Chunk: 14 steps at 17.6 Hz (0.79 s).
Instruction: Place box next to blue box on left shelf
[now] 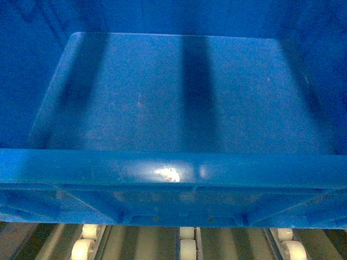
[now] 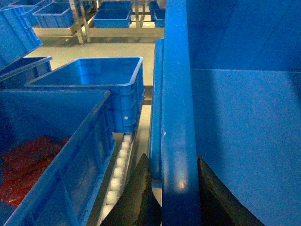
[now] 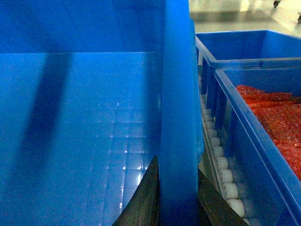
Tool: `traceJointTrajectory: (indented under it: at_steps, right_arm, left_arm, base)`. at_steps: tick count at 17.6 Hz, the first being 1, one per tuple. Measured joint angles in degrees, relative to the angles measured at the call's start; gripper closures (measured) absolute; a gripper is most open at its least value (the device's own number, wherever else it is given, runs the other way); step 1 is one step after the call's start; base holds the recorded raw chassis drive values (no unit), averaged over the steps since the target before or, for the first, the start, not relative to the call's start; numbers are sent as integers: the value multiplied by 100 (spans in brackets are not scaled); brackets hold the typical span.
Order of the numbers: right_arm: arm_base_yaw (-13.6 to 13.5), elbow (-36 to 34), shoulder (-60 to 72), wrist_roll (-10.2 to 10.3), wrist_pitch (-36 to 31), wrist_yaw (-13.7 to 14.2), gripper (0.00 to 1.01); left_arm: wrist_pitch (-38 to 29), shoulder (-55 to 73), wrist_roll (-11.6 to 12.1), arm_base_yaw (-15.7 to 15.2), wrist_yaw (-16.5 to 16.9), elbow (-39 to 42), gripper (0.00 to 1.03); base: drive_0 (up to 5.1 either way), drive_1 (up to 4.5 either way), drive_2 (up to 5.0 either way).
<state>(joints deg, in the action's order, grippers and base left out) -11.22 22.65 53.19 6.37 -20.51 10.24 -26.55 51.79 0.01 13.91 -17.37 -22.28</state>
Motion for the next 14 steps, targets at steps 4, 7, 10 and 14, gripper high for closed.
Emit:
traceJointTrajectory:
  at_steps: [4,7,10,14]
  right_arm:
    - [0,0,0,0,0,2,93]
    - [0,0,0,0,0,2,93]
    - [0,0,0,0,0,2,93]
    - [0,0,0,0,0,0,93]
  left_arm:
    - [0,0,0,0,0,0,86]
    - [0,0,0,0,0,0,86]
    - [0,0,0,0,0,0,86]
    - [0,0,-2,0,2,0,86]
  base:
    - [0,0,0]
    - [0,0,0]
    - [0,0,0]
    - [0,0,0]
